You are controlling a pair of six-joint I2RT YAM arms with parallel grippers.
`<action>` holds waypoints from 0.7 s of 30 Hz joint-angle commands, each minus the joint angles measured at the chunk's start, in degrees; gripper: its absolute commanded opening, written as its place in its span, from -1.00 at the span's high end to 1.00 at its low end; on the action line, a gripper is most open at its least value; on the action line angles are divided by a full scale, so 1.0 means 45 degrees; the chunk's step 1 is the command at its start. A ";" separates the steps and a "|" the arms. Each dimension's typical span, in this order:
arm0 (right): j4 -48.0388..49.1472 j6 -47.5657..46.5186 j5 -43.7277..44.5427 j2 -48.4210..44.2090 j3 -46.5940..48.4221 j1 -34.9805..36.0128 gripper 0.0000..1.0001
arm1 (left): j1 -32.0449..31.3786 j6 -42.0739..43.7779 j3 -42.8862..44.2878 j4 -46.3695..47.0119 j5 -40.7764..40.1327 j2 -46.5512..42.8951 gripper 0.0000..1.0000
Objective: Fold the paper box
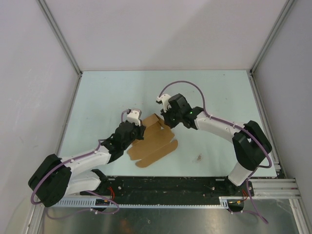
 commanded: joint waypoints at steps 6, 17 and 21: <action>0.0454 0.0618 -0.0401 0.0563 0.0637 0.0501 1.00 | -0.0035 0.0022 0.0191 -0.0462 0.0286 0.0157 0.80; 0.0258 0.0697 -0.0459 0.0954 0.0637 0.0892 0.34 | -0.0035 0.0042 0.0191 -0.0481 0.0287 0.0157 0.81; 0.0453 0.0619 -0.0811 0.0935 0.0637 0.0911 0.24 | -0.0035 0.0042 0.0171 -0.0481 0.0267 0.0138 0.80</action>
